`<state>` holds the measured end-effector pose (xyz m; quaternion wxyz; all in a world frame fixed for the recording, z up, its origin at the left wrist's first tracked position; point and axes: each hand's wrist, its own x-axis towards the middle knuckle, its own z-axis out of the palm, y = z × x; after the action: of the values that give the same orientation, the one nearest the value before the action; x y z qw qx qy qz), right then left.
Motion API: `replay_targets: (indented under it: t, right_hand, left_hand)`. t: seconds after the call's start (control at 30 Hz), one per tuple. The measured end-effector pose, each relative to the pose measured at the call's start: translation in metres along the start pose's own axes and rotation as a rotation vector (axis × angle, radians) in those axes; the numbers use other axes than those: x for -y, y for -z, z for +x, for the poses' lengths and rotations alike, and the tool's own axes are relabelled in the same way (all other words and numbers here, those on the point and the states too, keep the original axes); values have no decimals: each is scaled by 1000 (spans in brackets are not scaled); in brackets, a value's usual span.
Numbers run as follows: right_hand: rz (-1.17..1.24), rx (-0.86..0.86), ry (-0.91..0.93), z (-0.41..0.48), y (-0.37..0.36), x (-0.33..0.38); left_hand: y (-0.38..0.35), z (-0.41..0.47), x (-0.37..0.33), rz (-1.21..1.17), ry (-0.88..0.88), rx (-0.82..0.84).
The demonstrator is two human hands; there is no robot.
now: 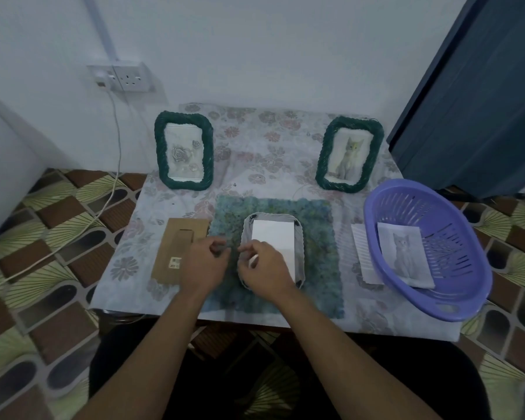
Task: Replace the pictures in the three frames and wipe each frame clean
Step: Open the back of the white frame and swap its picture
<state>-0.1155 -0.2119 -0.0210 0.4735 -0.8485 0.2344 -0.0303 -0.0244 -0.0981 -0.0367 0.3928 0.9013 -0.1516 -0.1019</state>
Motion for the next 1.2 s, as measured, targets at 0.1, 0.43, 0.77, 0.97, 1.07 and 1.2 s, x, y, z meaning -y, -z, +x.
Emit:
replay_targets:
  t: [0.1, 0.43, 0.77, 0.97, 1.07, 1.2]
  right_hand:
    - [165, 177, -63, 1, -17, 15]
    - [236, 344, -219, 8, -59, 38]
    - [226, 354, -173, 10, -67, 37]
    - [360, 326, -214, 14, -68, 34]
    - [391, 252, -212, 17, -64, 34]
    - [389, 71, -186, 21, -49, 28]
  left_hand:
    - [19, 2, 19, 81, 108, -33]
    - [46, -3, 65, 311, 387, -76]
    - [55, 0, 68, -73, 336, -227]
    - [63, 0, 49, -292, 262, -354]
    - [59, 0, 41, -368, 229, -371]
    - [51, -3, 23, -434, 207, -354]
